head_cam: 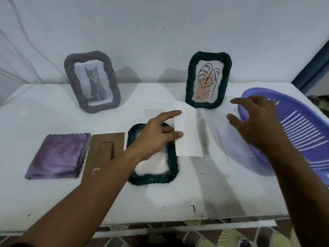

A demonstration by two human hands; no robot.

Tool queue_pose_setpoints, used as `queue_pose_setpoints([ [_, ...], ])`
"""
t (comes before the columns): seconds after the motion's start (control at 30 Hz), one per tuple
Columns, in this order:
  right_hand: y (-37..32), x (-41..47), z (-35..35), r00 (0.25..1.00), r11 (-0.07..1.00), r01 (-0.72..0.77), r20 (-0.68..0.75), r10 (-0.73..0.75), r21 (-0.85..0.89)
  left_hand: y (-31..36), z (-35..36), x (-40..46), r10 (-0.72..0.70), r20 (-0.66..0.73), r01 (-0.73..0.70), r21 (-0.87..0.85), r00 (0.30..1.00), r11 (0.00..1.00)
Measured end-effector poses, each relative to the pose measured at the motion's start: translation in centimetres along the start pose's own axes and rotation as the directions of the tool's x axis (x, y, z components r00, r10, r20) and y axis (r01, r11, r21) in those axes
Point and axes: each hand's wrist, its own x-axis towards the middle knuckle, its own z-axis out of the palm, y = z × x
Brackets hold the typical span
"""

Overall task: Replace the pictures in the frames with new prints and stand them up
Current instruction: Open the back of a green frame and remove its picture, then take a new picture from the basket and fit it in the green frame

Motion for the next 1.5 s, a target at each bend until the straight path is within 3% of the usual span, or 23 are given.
queue_pose_setpoints([
  [0.1, 2.3, 0.2, -1.7, 0.957, 0.990, -0.144, 0.252, 0.140, 0.000, -0.4, 3.3, 1.8, -0.041, 0.050, 0.041, 0.001, 0.998, 0.999],
  [0.17, 3.2, 0.1, -1.7, 0.937, 0.983, -0.170, 0.320, 0.141, 0.063, -0.9, 5.3, 2.9, -0.066, 0.070, 0.065, 0.015, 0.995, 0.998],
  [0.47, 6.0, 0.3, -1.8, 0.989, 0.979, -0.079, 0.134, 0.054, 0.190, -2.5, 11.3, 5.5, -0.184, 0.092, 0.179, 0.059, 0.979, 0.982],
  [0.67, 6.4, 0.1, -0.9, 0.993, 0.968, -0.038, 0.121, 0.008, 0.248, -2.3, 14.2, 6.4, -0.141, 0.073, 0.104, 0.373, 0.987, 0.922],
  [0.87, 6.4, -0.4, -0.5, 0.995, 0.961, 0.002, 0.095, -0.029, 0.276, -2.7, 15.1, 6.8, -0.147, 0.053, 0.109, 0.441, 0.988, 0.891],
  [1.13, 7.2, -0.6, -0.1, 0.992, 0.941, -0.041, 0.125, -0.001, 0.336, -2.0, 13.8, 7.2, -0.054, 0.054, 0.003, 0.673, 0.997, 0.740],
  [1.2, 7.6, -0.5, -0.4, 0.986, 0.905, -0.095, 0.165, 0.028, 0.414, -1.4, 13.4, 7.3, -0.009, 0.048, -0.025, 0.668, 0.999, 0.743],
  [1.33, 9.5, -0.1, -1.7, 0.965, 0.790, -0.245, 0.222, 0.141, 0.563, 0.0, 13.9, 7.8, 0.075, 0.022, -0.075, 0.524, 0.997, 0.848],
  [1.43, 11.8, 0.7, -2.5, 0.968, 0.877, -0.241, 0.174, 0.184, 0.415, 0.9, 15.0, 8.0, 0.150, 0.066, -0.163, 0.473, 0.986, 0.866],
  [1.5, 13.2, 1.2, -2.6, 0.953, 0.928, -0.264, 0.220, 0.209, 0.263, 1.0, 15.7, 8.1, 0.195, 0.090, -0.214, 0.466, 0.977, 0.858],
])
